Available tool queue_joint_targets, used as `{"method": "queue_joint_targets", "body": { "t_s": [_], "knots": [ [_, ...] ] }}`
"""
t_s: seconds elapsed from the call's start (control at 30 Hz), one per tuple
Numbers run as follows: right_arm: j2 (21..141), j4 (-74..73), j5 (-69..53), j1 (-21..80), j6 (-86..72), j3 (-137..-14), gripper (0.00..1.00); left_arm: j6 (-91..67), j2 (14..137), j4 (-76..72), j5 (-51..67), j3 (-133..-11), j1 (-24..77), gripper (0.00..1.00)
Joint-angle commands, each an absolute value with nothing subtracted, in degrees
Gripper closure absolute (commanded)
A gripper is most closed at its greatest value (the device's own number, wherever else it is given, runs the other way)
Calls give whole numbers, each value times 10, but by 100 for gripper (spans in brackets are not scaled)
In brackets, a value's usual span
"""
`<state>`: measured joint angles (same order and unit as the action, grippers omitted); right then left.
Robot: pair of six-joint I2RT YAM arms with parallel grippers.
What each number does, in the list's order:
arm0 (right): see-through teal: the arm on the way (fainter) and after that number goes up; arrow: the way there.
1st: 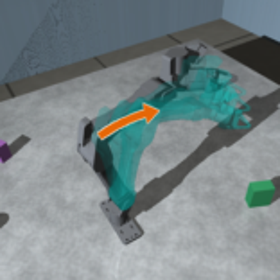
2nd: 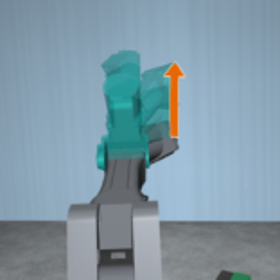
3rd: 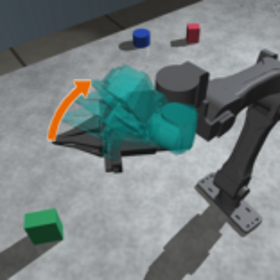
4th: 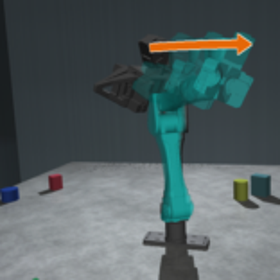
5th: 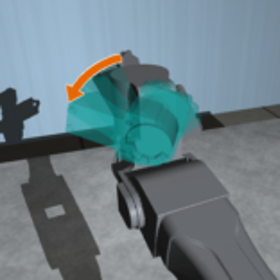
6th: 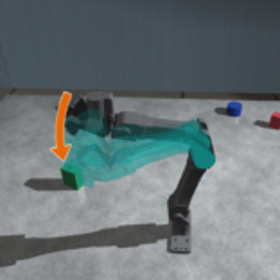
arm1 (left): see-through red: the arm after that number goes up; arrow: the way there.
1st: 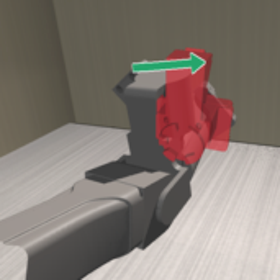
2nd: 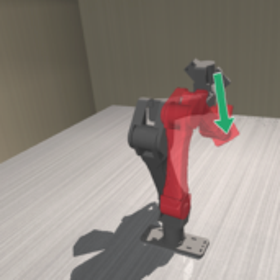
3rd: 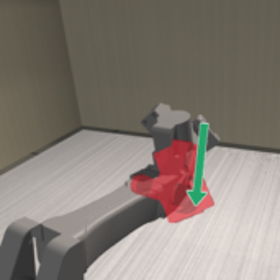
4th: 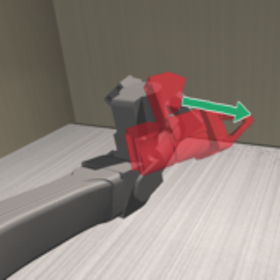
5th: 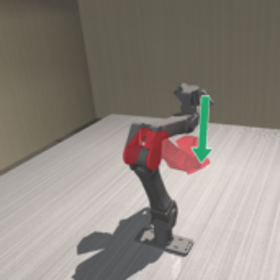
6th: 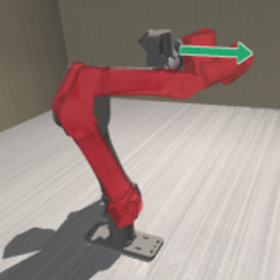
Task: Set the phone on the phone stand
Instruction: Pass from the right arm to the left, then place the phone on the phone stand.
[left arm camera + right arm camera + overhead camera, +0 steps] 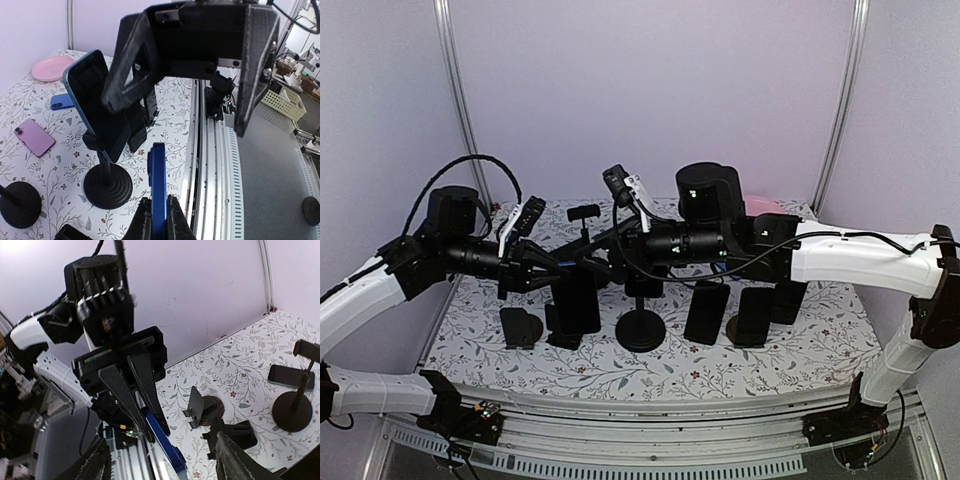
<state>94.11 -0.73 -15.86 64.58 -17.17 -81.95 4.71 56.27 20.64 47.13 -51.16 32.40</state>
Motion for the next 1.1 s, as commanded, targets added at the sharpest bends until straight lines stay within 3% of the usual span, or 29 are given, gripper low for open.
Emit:
{"method": "queue_joint_targets", "body": {
  "t_s": [0.0, 0.1, 0.53, 1.07],
  "knots": [
    [919, 6, -130, 647, -171, -829, 18, 144, 570, 230, 499, -510, 301, 100],
    [896, 5, -119, 647, -170, -817, 14, 190, 596, 247, 527, -516, 290, 100],
    [737, -9, -62, 648, -172, -719, 13, 314, 654, 243, 512, -505, 200, 100],
    [679, -17, -51, 647, -179, -665, 14, 285, 742, 177, 535, -482, 160, 100]
  ]
}}
